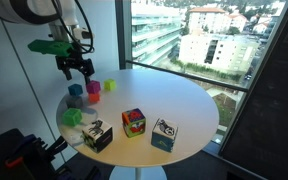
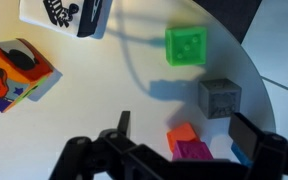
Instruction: Put the pink block on the table then place the grey block on top of the pink block and orange block
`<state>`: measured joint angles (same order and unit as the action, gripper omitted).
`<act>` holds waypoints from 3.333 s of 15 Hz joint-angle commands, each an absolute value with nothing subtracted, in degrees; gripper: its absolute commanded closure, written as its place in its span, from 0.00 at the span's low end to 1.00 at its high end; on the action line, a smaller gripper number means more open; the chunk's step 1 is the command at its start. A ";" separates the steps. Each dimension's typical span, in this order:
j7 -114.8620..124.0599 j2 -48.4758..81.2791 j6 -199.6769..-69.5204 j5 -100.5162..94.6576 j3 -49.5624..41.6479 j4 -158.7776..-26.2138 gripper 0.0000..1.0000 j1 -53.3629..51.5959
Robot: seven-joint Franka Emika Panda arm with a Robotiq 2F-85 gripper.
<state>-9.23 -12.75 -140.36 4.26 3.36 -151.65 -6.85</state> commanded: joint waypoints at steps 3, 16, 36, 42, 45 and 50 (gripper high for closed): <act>-4.88 -5.97 -140.03 3.84 4.86 -144.23 0.00 -6.81; 1.67 3.86 -143.80 3.57 7.34 -137.79 0.00 -8.04; 5.04 6.18 -147.19 3.03 7.59 -137.24 0.00 -8.71; 6.40 7.09 -146.60 2.15 7.57 -135.45 0.00 -9.28; 6.81 8.26 -145.83 1.89 7.39 -134.15 0.00 -9.37; 5.59 9.72 -143.19 2.82 7.30 -132.56 0.00 -8.94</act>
<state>4.76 8.61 -146.17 3.54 7.37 -134.92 -9.24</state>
